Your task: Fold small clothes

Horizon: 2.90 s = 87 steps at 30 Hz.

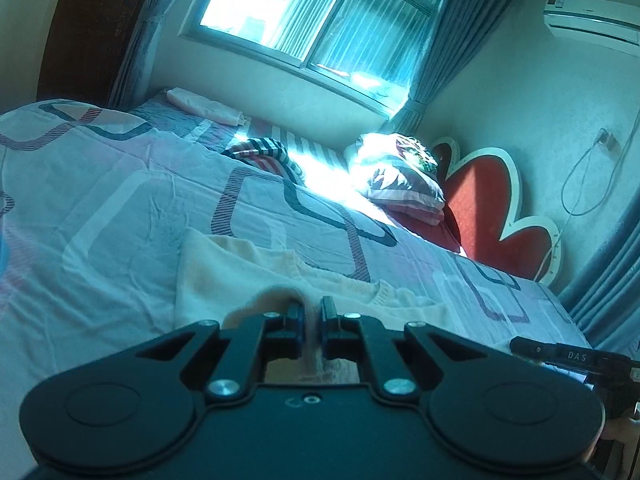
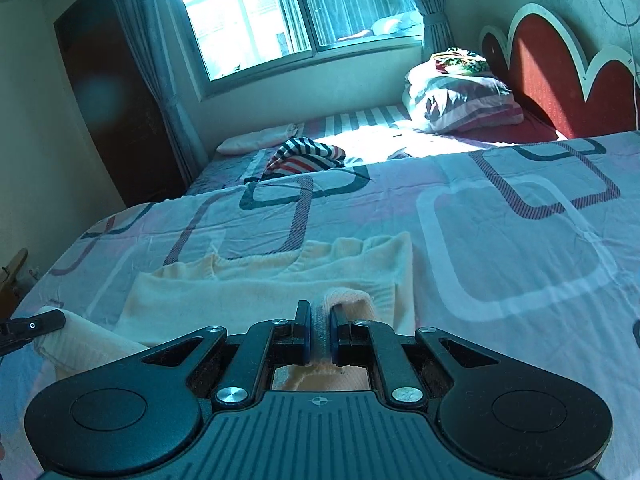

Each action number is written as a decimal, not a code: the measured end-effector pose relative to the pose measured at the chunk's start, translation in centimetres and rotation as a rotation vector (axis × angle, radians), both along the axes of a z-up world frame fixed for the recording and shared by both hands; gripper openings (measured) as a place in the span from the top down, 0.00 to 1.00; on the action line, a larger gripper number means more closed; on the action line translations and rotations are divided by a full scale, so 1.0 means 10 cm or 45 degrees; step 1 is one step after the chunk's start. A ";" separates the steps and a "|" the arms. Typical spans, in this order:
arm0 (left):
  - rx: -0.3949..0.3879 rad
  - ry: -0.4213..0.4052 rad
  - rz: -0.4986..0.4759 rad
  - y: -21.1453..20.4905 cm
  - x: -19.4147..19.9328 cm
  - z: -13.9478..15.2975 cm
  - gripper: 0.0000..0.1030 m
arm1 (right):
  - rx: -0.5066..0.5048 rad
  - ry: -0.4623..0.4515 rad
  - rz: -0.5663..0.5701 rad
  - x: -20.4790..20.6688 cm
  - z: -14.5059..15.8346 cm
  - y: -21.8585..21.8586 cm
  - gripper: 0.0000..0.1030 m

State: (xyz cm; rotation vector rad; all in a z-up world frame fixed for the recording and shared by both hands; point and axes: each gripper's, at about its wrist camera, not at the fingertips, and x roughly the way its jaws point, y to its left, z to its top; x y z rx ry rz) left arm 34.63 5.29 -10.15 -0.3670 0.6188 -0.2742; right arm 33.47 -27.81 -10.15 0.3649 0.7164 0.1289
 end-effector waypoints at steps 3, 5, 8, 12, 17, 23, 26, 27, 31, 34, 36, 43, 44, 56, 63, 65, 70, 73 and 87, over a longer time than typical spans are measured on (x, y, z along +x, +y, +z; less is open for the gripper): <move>-0.008 0.067 0.043 0.00 0.38 -0.12 0.94 | 0.056 0.050 -0.019 0.39 -0.17 -0.08 0.92; -0.007 0.112 0.082 0.01 0.60 -0.21 0.94 | 0.100 0.085 -0.044 0.60 -0.29 -0.16 0.92; 0.018 0.146 0.122 0.02 0.81 -0.32 0.93 | 0.150 0.131 -0.093 0.85 -0.44 -0.31 0.92; 0.087 0.226 0.162 0.00 1.11 -0.46 0.87 | 0.163 0.195 -0.122 1.11 -0.61 -0.39 0.91; 0.071 0.313 0.164 0.03 1.27 -0.58 0.67 | 0.175 0.186 -0.165 1.15 -0.68 -0.47 0.51; 0.100 0.177 0.171 0.15 1.18 -0.36 0.16 | 0.081 0.120 -0.081 1.17 -0.61 -0.47 0.26; 0.200 0.203 0.093 0.06 1.23 -0.42 0.23 | -0.008 0.156 -0.017 1.23 -0.73 -0.37 0.26; 0.232 0.211 0.079 0.02 1.25 -0.46 0.25 | -0.026 0.168 -0.006 1.25 -0.78 -0.34 0.26; 0.288 0.270 0.041 -0.10 1.36 -0.68 0.41 | -0.083 0.182 0.028 1.33 -0.92 -0.26 0.26; 0.338 0.257 0.044 -0.14 1.40 -0.77 0.58 | -0.117 0.181 0.062 1.40 -0.97 -0.23 0.39; 0.330 0.245 0.054 -0.12 1.41 -0.78 0.74 | -0.118 0.196 0.085 1.45 -1.01 -0.22 0.59; 0.313 0.133 0.076 -0.14 1.34 -0.61 0.98 | -0.170 0.100 0.124 1.41 -0.91 -0.14 0.97; 0.295 0.107 0.088 -0.14 1.32 -0.57 0.98 | -0.167 0.068 0.110 1.40 -0.86 -0.15 0.97; 0.409 0.194 0.142 -0.14 1.45 -0.79 0.88 | -0.253 0.138 0.039 1.51 -1.05 -0.18 0.92; 0.401 0.138 0.189 -0.07 1.20 -0.54 0.64 | -0.240 0.030 0.000 1.25 -0.72 -0.22 0.48; 0.383 0.112 0.151 -0.14 1.11 -0.46 0.63 | -0.214 0.018 0.036 1.20 -0.64 -0.14 0.48; 0.395 0.072 -0.011 -0.49 0.97 -0.39 0.52 | -0.191 0.008 0.172 1.10 -0.59 0.25 0.48; 0.381 0.105 -0.072 -0.68 0.99 -0.51 0.52 | -0.199 0.023 0.239 1.09 -0.66 0.51 0.48; 0.361 0.203 0.007 -0.34 0.94 -0.70 0.57 | -0.259 0.126 0.098 1.01 -1.00 0.11 0.48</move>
